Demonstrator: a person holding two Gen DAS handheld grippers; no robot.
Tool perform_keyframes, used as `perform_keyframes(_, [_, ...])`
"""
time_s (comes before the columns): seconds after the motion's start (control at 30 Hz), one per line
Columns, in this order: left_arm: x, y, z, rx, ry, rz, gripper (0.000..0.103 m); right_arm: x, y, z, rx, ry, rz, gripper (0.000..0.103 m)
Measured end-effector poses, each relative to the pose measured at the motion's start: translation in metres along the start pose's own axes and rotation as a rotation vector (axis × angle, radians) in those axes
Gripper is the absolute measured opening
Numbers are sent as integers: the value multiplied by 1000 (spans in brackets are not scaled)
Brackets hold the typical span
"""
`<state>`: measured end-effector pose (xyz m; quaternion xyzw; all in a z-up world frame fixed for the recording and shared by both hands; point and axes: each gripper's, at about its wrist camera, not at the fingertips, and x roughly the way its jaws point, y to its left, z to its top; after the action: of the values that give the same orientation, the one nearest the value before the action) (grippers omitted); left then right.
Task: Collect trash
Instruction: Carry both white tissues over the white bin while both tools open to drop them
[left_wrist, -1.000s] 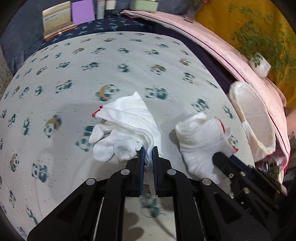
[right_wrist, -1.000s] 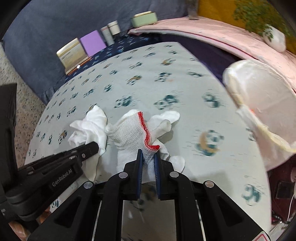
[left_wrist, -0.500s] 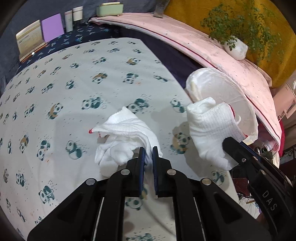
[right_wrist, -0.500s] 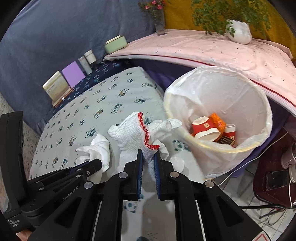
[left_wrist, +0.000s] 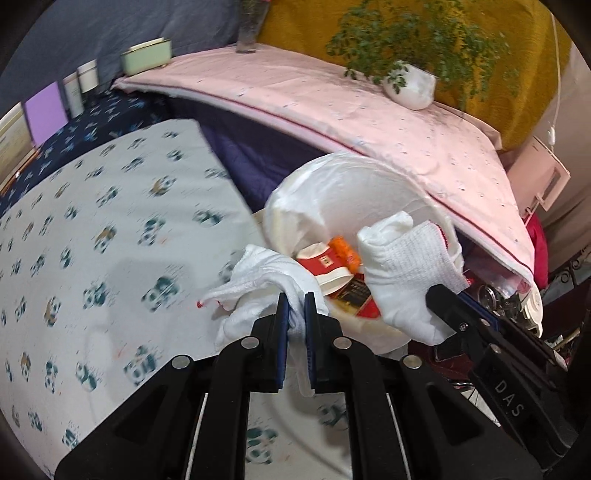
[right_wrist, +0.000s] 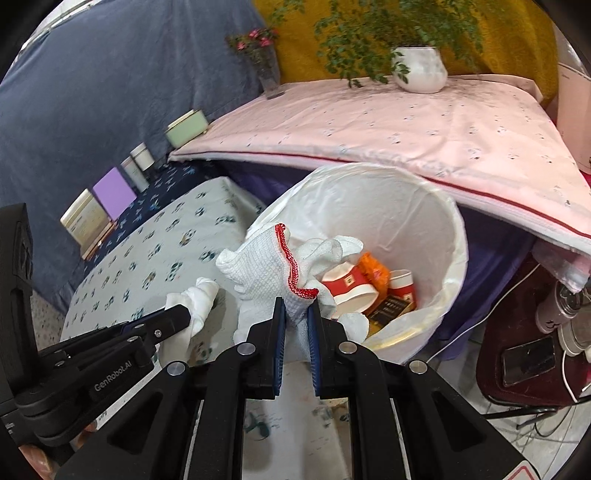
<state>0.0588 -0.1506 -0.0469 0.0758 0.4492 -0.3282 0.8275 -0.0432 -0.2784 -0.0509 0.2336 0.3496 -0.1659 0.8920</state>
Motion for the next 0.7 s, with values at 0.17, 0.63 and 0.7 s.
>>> perform_keyframes(0.17, [11, -26, 15, 59, -6, -41, 8, -3, -25, 13, 39, -24, -28, 11])
perform_keyframes(0.63, [38, -46, 34, 95, -4, -88, 16, 9, -56, 33, 79, -46, -71, 11])
perform_keyframes(0.7, [39, -44, 36, 85, -6, -83, 37, 10, -56, 36, 80, -48, -69, 11])
